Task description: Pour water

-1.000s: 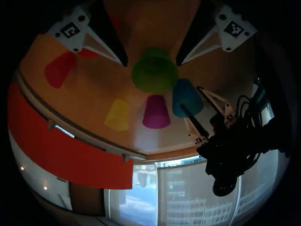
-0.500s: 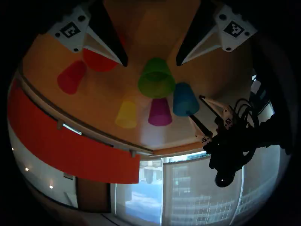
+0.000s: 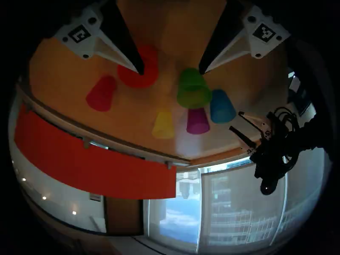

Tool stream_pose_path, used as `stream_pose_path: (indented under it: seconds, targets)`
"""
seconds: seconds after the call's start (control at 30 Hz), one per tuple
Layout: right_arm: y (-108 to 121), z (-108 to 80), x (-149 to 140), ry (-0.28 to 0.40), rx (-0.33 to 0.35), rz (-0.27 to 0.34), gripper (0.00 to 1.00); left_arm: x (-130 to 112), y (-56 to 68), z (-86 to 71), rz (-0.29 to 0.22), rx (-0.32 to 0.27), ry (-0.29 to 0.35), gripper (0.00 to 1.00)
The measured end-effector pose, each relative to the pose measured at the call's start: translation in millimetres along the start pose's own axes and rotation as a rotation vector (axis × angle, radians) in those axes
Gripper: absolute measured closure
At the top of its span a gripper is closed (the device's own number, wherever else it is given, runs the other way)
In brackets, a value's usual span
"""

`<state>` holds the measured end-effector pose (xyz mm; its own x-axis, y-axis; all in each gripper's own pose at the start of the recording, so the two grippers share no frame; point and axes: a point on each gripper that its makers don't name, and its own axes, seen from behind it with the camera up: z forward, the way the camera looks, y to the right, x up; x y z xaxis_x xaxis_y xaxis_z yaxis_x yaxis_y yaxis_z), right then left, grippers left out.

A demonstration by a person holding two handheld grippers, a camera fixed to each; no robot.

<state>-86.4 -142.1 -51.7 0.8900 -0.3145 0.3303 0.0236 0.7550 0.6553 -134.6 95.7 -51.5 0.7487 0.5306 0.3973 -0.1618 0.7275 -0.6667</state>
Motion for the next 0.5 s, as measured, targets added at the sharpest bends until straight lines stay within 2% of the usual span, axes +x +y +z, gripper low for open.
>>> stream_pose_path:
  seconds: [0.2,0.5]
  targets:
    - [26.0,-16.0,2.8,0.033,-0.114,0.034,0.01,4.8,-27.8,-17.4,-0.075,0.117,0.057,0.17]
    - [64.2,-37.5,6.2,0.111,-0.308,0.067,0.01,7.4,-54.8,-31.2,-0.163,0.267,0.151,0.17]
